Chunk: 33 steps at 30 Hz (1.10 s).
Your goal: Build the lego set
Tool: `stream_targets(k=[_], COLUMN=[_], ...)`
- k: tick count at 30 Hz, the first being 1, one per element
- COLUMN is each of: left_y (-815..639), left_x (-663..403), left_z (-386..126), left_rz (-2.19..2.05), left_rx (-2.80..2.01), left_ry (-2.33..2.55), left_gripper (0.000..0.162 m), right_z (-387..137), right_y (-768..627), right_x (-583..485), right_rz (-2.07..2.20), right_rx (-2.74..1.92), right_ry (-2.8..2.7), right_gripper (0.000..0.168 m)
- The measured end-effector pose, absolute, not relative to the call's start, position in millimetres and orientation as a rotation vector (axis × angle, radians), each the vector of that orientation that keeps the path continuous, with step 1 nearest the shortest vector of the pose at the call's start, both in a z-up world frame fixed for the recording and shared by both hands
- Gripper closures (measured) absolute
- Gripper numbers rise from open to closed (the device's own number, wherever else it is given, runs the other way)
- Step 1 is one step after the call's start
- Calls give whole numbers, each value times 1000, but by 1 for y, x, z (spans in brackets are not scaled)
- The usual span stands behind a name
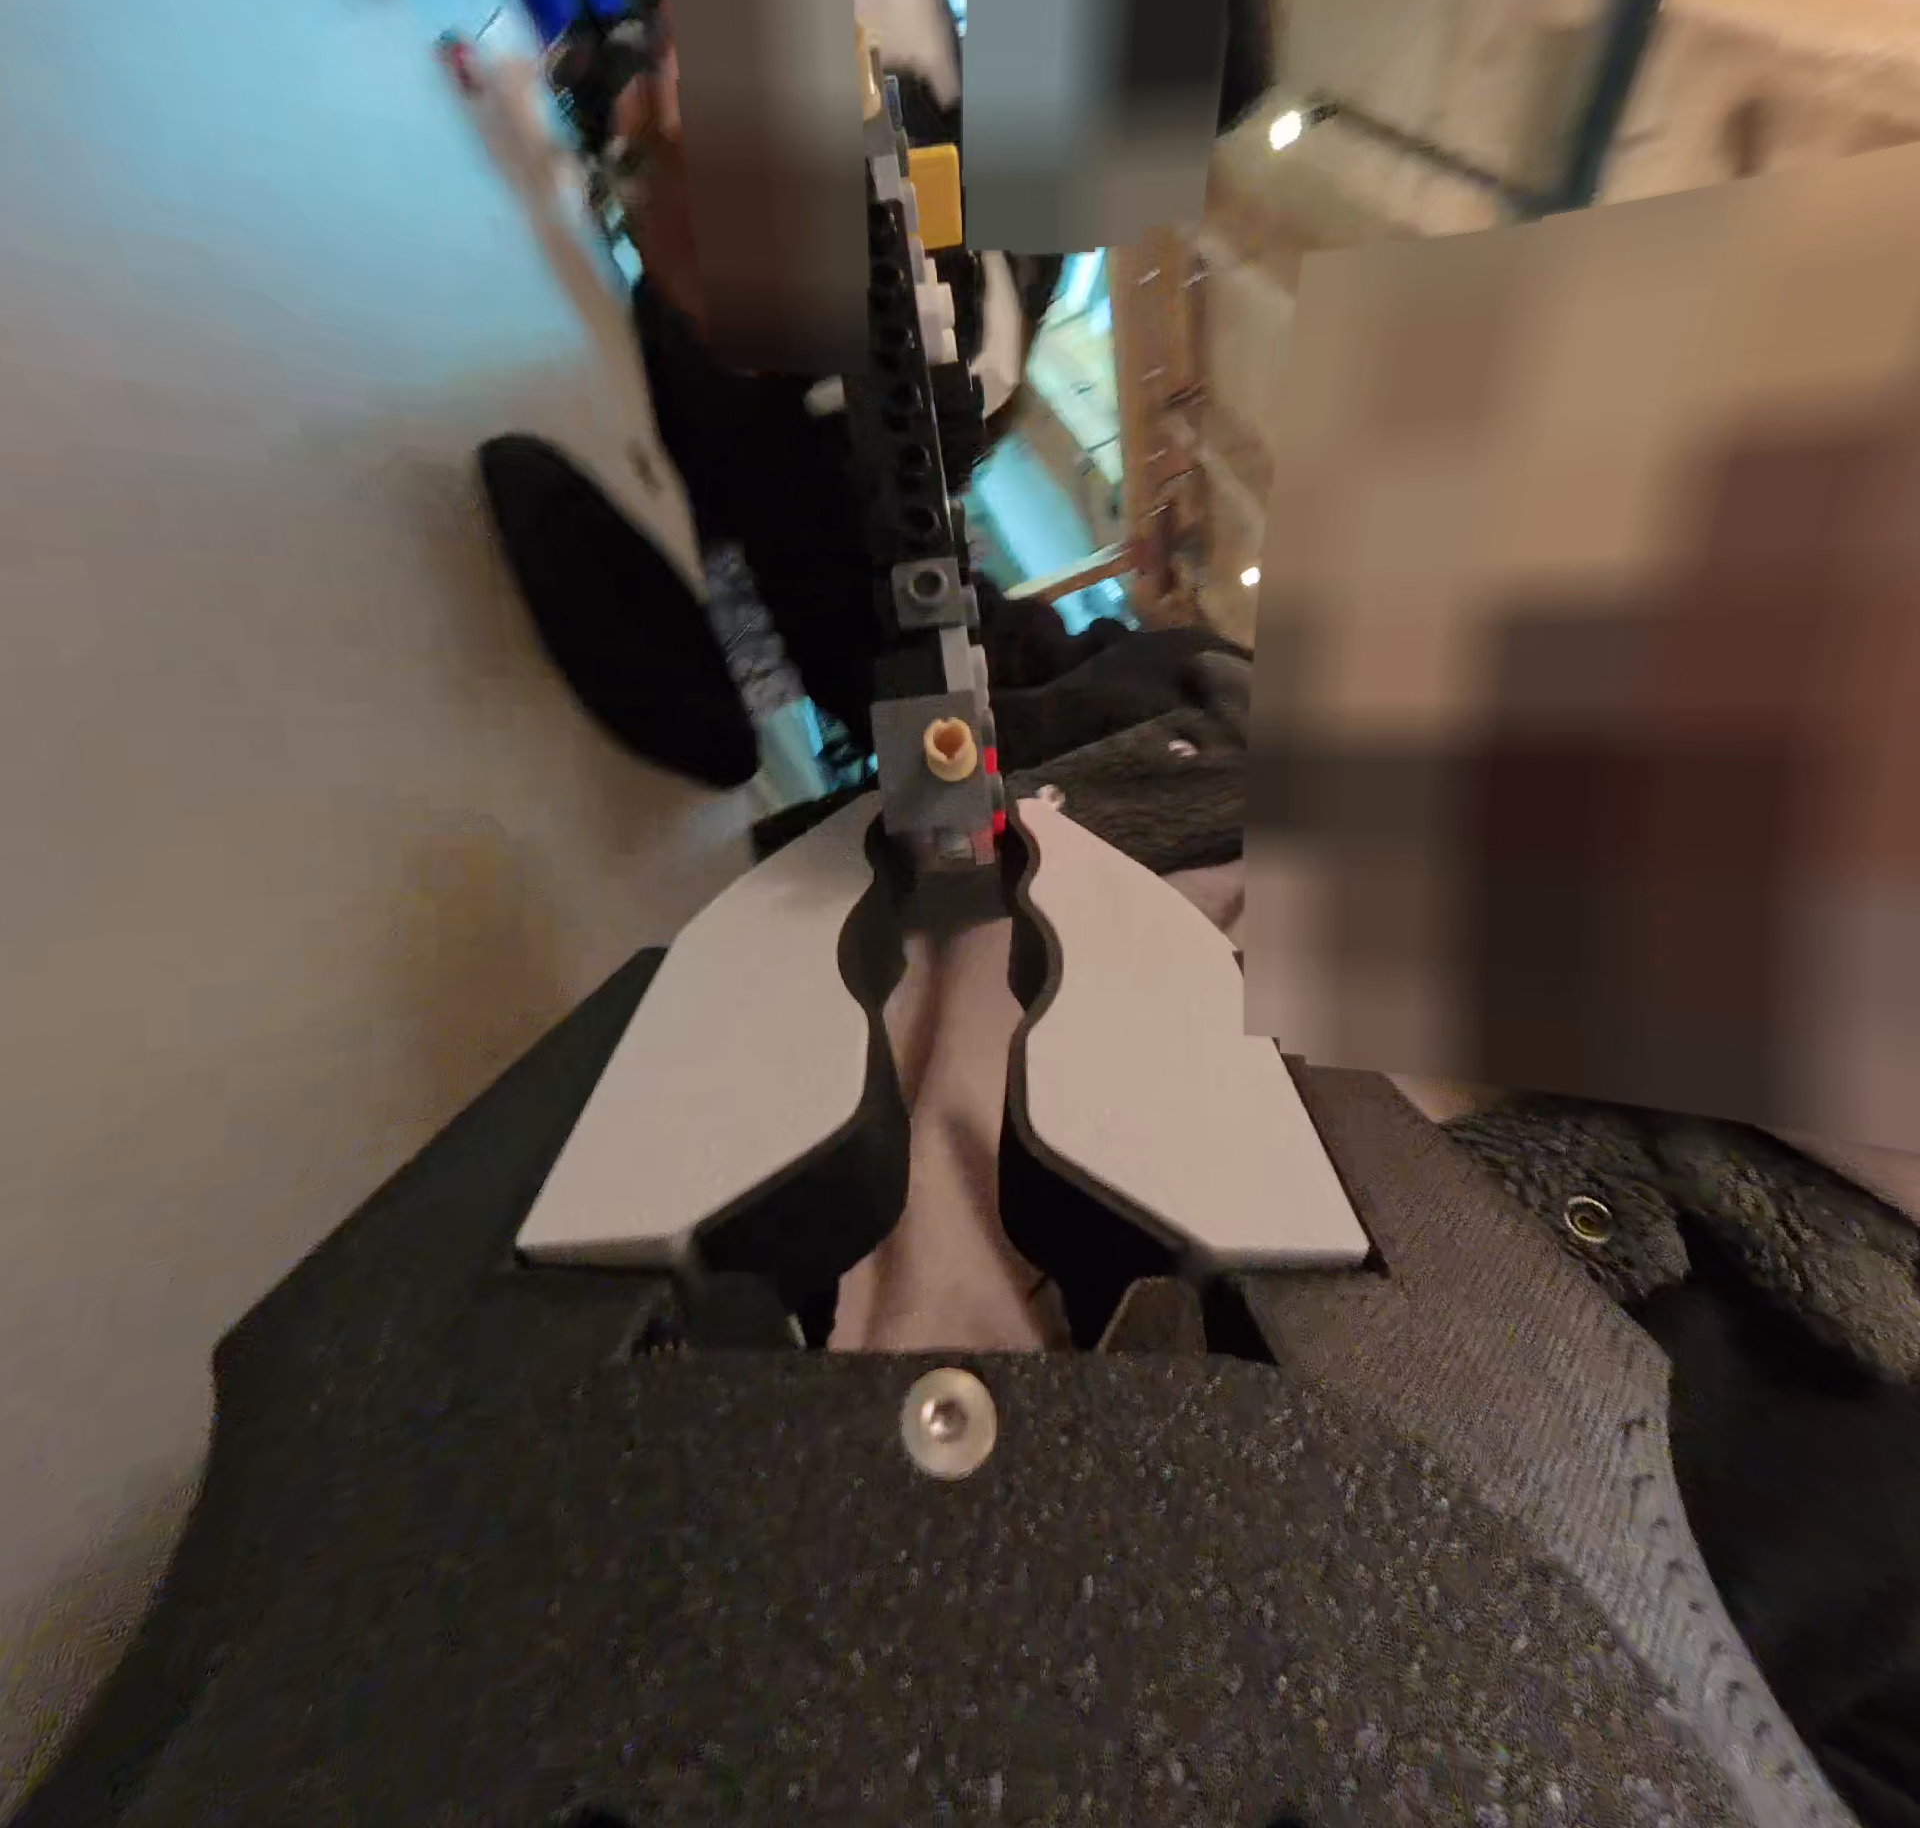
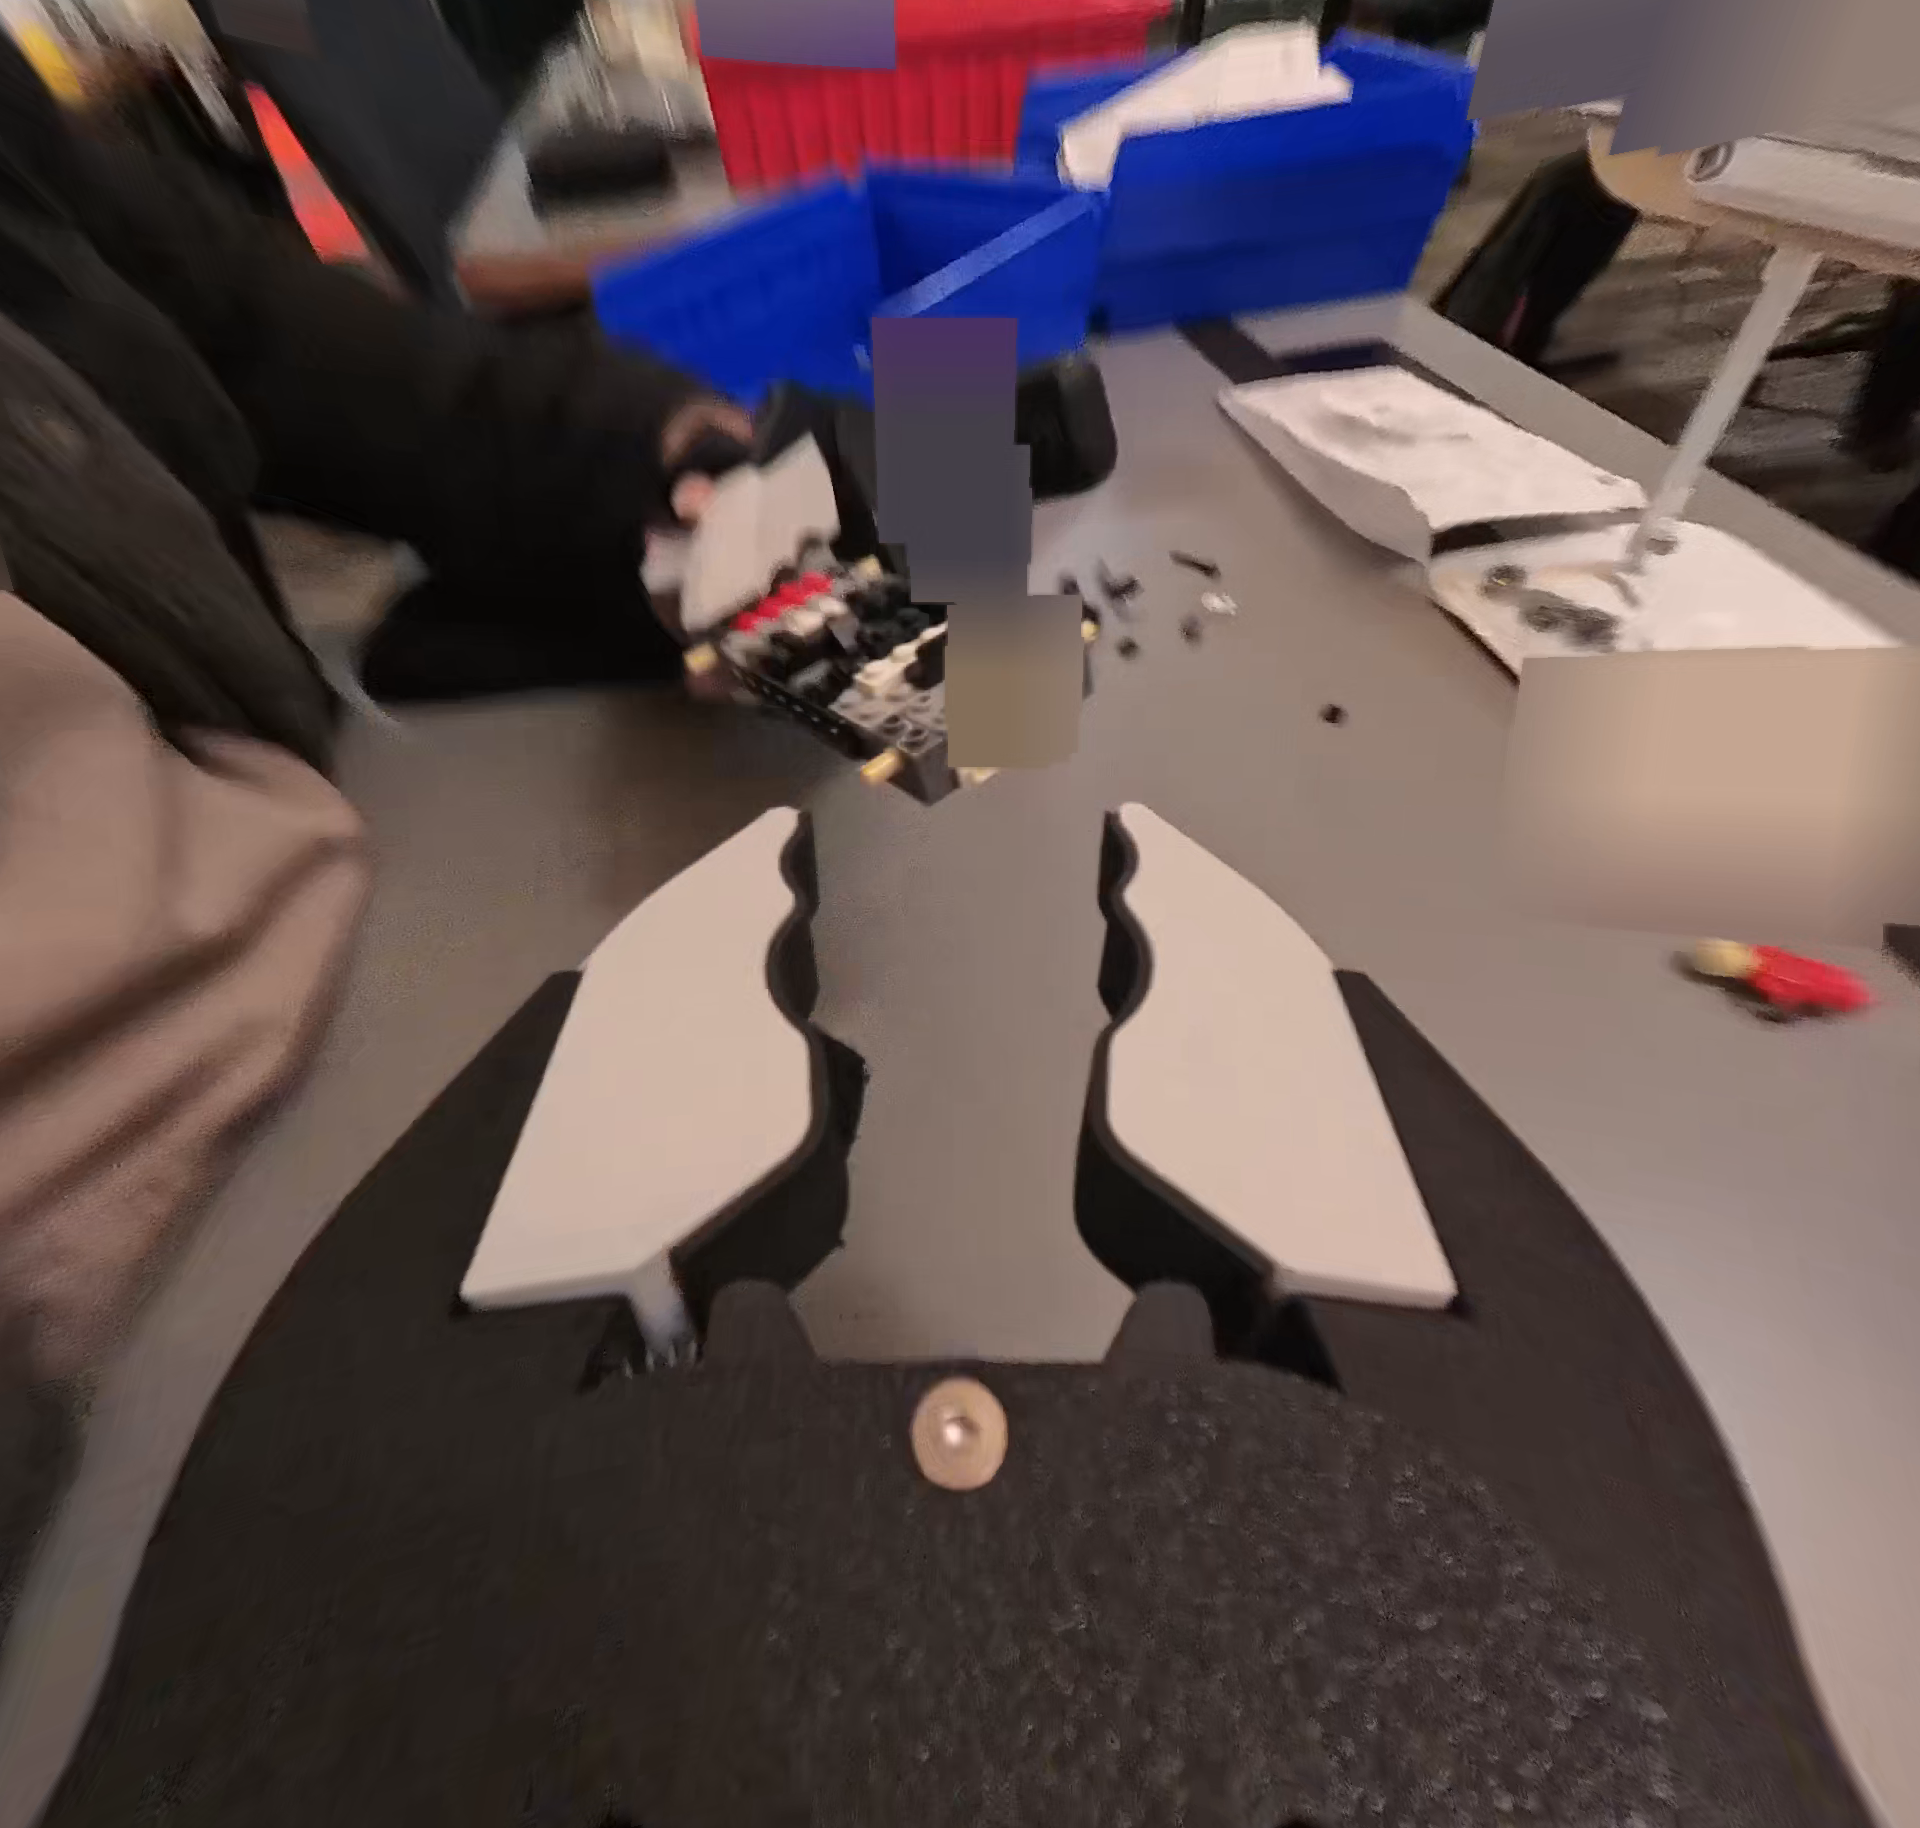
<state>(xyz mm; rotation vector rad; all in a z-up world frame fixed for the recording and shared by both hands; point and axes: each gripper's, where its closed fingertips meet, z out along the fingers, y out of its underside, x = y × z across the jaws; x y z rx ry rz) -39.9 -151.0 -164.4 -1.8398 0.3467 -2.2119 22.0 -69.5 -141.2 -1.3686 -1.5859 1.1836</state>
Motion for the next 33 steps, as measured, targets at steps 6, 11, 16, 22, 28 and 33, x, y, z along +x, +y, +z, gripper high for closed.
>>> stream_targets(k=[6,11,16,22,28,33], left_y=[-134,-134,-129,-91,-89,-82], left_x=[-33,-25,-37,-99,-119,-140], left_z=[-195,-210,-218,-211,-194,-192], left_rz=[-2133,-2066,-1779,-762,-564,-517], left_rx=[-2106,-2199,-2187,-1947,-1846,-1810], left_ry=[372,429,509,599,557,455], left_gripper=[147,146,138,117,118,150], right_z=[-183,-227,-237,-266,-284,-281], right_y=[-70,-77,-79,-55,-59,-63], right_x=[0,-15,-25,-38,-43,-44], right_rz=[466,216,306,300,344,449], right_rx=[-1120,-974,-1073,-1212,-1243,-1303], right_ry=[-2206,-2619,-2760,-2749,-2763,-2663], right_gripper=[83,84,104,104,103,94])
